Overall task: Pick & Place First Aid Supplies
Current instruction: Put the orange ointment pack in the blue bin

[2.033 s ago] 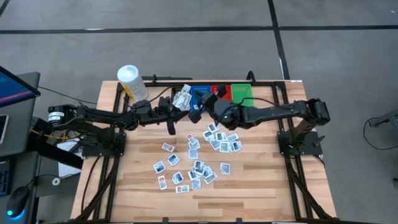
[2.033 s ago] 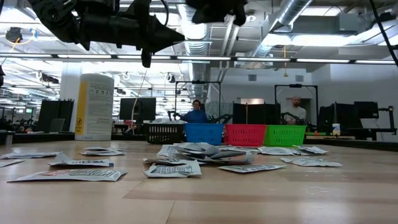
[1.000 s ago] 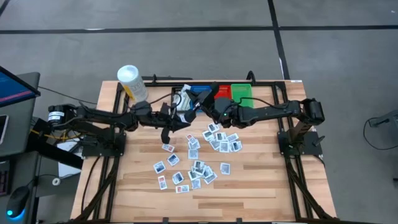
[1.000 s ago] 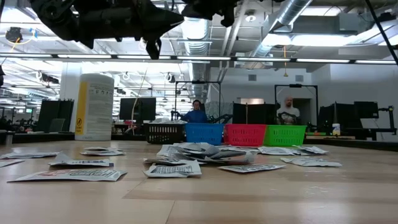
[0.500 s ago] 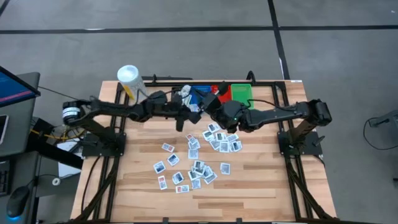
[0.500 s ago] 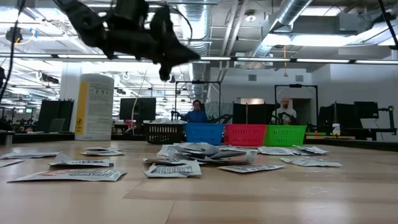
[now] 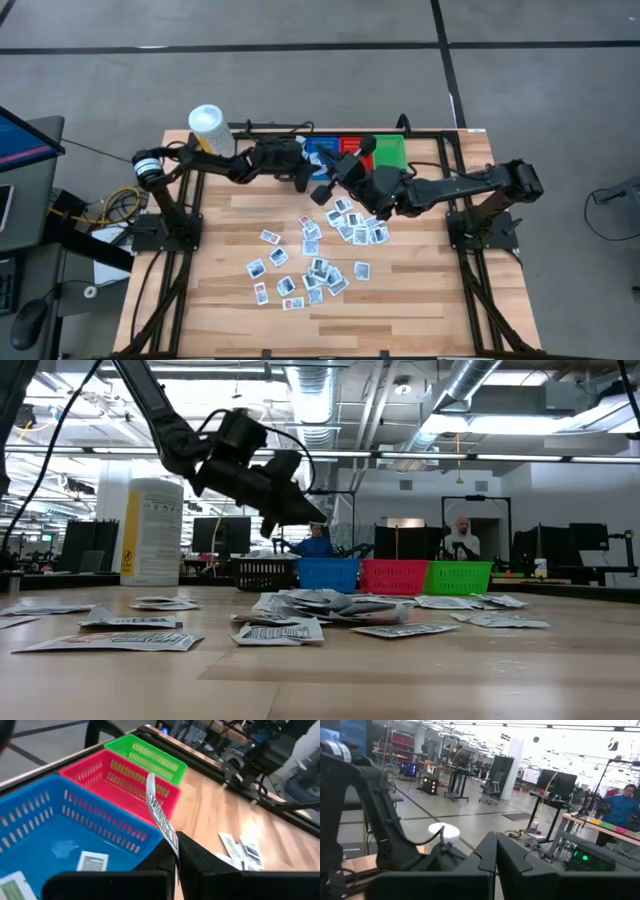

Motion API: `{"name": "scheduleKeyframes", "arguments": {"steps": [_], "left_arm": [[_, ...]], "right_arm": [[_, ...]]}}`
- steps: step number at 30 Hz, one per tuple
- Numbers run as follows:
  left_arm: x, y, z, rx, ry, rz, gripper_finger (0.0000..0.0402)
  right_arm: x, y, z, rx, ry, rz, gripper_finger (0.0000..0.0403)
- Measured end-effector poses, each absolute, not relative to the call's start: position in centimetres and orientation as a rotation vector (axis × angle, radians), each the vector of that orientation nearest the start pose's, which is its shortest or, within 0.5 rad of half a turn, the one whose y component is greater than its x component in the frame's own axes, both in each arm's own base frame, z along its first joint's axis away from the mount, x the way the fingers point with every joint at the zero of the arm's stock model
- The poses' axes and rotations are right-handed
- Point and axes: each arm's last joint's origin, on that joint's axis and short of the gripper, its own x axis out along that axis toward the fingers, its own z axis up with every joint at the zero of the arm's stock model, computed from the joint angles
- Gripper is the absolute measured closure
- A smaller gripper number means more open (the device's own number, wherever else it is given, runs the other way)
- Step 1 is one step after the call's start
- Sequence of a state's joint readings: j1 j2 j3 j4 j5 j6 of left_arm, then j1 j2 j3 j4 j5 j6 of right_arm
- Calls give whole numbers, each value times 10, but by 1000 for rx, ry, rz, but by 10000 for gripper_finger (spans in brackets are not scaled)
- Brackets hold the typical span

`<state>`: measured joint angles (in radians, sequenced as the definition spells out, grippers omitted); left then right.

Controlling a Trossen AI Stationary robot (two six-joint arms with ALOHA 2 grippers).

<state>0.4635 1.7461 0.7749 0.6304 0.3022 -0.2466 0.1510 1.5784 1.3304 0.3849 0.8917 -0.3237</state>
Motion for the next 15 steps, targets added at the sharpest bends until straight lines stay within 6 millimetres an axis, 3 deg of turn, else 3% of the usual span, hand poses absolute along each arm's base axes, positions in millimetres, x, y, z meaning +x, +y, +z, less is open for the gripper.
{"name": "scheduleKeyframes", "arguments": {"steps": [7, 15], "left_arm": [[320, 155, 177, -319, 240, 268, 389], [330, 163, 196, -250, 184, 306, 324]], "right_arm": [[359, 35, 374, -222, 17, -738, 402], [359, 37, 373, -204, 17, -732, 402]]}}
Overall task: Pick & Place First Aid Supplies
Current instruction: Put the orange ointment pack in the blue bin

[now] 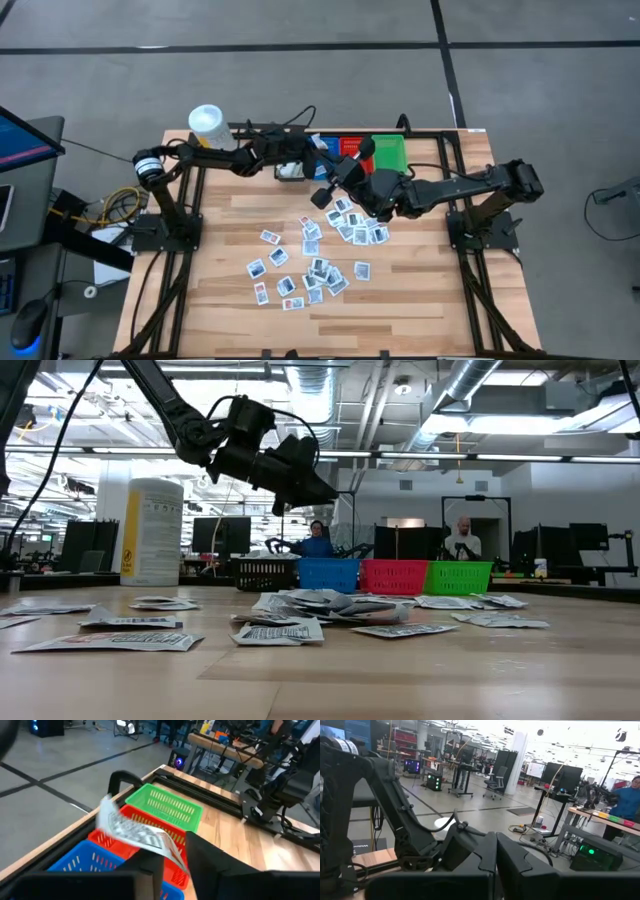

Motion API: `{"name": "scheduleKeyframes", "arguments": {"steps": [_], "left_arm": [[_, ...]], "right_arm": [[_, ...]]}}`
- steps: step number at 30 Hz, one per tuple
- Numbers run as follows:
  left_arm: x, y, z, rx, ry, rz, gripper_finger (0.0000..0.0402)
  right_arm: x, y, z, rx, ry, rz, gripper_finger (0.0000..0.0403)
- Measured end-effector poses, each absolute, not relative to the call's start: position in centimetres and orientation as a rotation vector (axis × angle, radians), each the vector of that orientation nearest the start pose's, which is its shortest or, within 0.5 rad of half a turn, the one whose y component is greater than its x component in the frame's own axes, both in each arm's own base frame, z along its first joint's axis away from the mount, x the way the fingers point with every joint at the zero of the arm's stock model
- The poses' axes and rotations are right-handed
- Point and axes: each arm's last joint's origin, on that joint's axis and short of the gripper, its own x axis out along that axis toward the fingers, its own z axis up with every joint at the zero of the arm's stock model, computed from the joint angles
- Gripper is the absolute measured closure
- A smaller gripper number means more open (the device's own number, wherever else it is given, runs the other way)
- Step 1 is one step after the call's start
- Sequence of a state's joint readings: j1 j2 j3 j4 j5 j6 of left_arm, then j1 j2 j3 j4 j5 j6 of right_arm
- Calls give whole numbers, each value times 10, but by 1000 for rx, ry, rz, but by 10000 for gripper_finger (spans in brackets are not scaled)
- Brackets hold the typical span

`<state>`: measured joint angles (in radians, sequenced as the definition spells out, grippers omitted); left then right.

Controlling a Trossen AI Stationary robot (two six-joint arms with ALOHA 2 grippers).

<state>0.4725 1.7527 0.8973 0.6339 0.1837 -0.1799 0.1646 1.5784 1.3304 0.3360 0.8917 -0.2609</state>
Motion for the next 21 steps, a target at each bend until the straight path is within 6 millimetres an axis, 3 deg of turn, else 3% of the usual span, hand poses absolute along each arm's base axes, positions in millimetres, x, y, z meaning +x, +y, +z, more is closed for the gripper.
{"name": "scheduleKeyframes", "arguments": {"steps": [8, 21], "left_arm": [[328, 165, 192, -263, 227, 330, 267], [327, 163, 189, -277, 266, 320, 260]], "right_arm": [[358, 40, 372, -208, 23, -722, 402], [358, 41, 371, -187, 22, -718, 402]]}}
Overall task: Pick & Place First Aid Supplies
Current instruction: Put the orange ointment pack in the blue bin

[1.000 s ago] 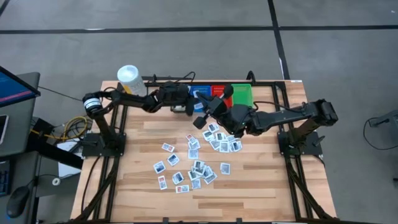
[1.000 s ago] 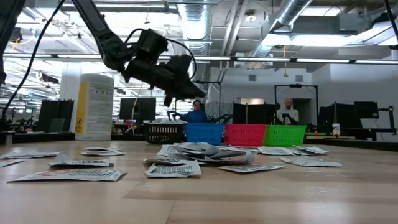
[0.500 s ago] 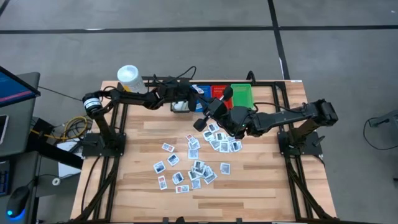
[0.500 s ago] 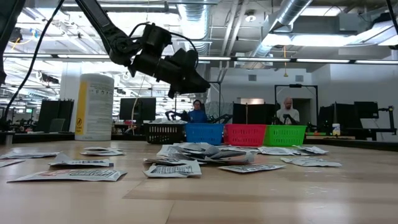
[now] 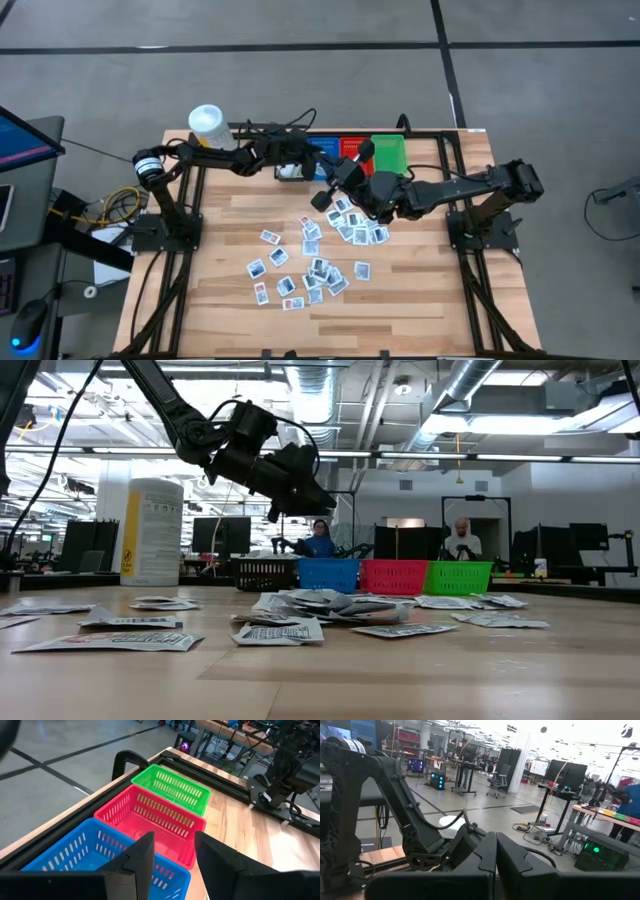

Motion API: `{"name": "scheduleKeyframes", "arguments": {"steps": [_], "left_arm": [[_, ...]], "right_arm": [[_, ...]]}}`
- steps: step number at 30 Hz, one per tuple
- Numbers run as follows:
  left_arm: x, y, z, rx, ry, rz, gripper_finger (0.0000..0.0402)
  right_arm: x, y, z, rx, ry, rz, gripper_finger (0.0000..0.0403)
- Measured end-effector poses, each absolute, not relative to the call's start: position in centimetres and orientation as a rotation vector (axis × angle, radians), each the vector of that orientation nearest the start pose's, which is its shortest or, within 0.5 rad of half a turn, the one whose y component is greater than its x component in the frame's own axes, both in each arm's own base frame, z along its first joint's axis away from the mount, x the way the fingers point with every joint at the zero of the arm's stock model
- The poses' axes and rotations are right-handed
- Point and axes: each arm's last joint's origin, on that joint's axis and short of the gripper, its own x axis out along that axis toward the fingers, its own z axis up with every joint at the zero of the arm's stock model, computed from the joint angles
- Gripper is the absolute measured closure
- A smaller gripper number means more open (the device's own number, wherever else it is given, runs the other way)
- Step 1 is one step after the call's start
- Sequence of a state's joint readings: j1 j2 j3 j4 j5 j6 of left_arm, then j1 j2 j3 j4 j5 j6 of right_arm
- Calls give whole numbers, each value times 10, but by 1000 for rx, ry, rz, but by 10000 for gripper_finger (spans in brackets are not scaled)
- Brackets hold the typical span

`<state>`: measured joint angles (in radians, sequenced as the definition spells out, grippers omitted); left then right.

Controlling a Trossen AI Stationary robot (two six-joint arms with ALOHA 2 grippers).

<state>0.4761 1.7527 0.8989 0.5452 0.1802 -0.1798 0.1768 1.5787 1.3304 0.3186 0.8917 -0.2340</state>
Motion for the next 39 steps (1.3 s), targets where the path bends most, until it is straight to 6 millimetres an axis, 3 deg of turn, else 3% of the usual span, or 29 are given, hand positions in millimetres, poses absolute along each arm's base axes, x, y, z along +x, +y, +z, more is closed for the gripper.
{"name": "scheduleKeyframes", "arguments": {"steps": [6, 11, 20, 31, 39], "left_arm": [[329, 157, 189, -280, 277, 287, 260], [319, 147, 207, -312, 321, 136, 263], [260, 107, 226, -201, 390, 37, 274], [191, 57, 196, -146, 469, -60, 293], [175, 27, 185, -9, 616, -194, 295]], "right_arm": [[358, 42, 371, -188, 23, -715, 402], [351, 52, 375, -233, 49, -731, 402], [327, 74, 369, -235, 198, -680, 402], [321, 78, 345, -12, 370, -482, 402], [317, 77, 337, -30, 447, -474, 402]]}}
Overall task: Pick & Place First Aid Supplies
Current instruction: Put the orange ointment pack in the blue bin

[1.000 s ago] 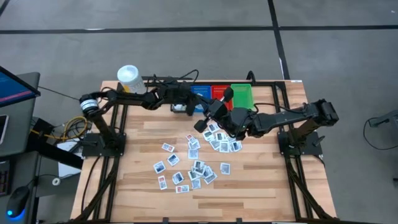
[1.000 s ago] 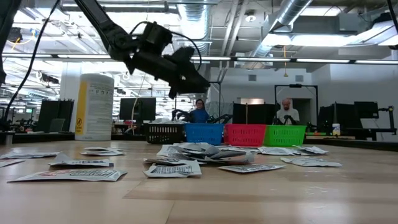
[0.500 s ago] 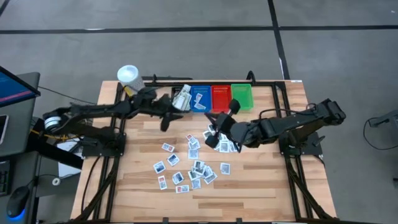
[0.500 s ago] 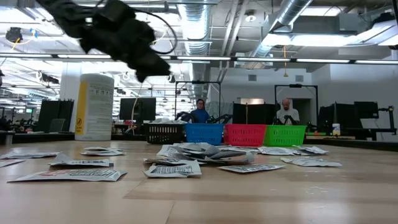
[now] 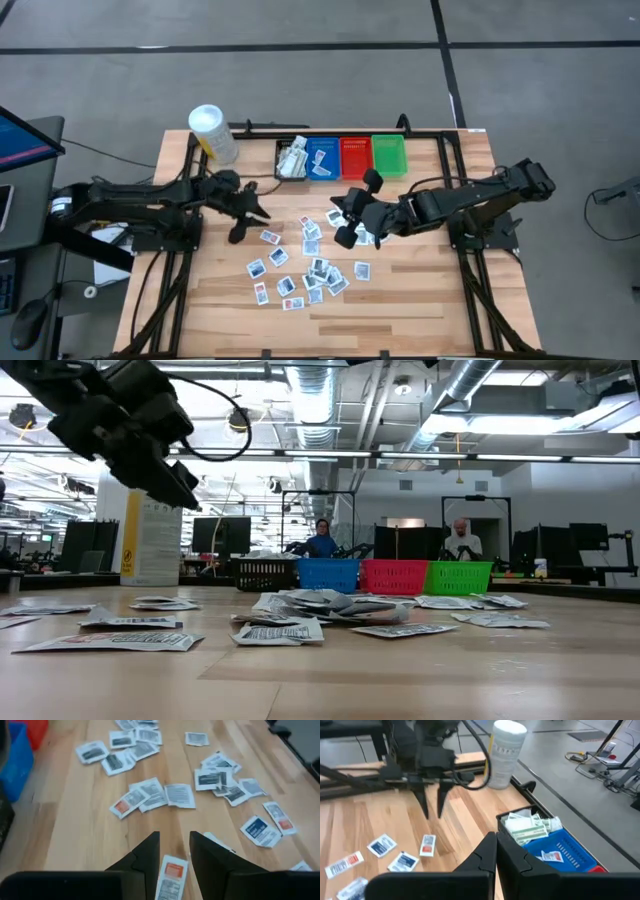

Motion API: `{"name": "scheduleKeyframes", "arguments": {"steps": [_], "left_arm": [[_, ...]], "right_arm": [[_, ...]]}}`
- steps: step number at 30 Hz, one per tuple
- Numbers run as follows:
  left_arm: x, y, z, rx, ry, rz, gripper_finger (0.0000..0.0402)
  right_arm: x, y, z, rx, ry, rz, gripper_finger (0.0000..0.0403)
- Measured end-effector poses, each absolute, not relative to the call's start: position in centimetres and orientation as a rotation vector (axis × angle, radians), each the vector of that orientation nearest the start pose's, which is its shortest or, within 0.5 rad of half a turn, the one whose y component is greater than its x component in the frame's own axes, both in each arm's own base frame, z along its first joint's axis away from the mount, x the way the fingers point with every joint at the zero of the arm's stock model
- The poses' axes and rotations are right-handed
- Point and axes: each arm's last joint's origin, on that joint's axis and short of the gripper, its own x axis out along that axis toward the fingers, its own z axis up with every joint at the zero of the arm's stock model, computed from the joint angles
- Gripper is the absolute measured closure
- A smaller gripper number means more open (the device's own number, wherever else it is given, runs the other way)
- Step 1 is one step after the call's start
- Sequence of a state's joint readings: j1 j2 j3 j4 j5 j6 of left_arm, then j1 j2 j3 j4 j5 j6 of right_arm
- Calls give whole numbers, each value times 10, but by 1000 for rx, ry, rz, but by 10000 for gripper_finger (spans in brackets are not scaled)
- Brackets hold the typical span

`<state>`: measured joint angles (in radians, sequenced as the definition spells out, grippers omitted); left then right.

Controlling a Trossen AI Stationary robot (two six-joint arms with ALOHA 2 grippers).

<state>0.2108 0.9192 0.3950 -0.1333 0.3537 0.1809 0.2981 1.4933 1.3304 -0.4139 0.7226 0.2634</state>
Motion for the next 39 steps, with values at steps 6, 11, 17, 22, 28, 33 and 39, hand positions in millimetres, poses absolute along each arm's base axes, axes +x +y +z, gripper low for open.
{"name": "scheduleKeyframes", "arguments": {"steps": [6, 11, 17, 22, 28, 33, 39], "left_arm": [[181, 6, 174, 214, 713, -186, 295], [185, 2, 164, 216, 783, -157, 295], [190, 3, 148, 191, 879, -161, 295], [193, 3, 132, 185, 967, -174, 295], [195, 2, 120, 178, 1035, -184, 295], [198, -1, 116, 185, 1049, -200, 295], [198, -2, 112, 187, 1073, -211, 296]], "right_arm": [[317, 78, 337, -28, 458, -456, 402], [317, 79, 336, -30, 460, -453, 402], [317, 79, 336, -32, 463, -454, 402], [316, 79, 335, -36, 471, -454, 402], [316, 79, 335, -36, 471, -454, 402], [316, 79, 335, -36, 471, -454, 402], [316, 78, 335, -37, 473, -454, 402]]}}
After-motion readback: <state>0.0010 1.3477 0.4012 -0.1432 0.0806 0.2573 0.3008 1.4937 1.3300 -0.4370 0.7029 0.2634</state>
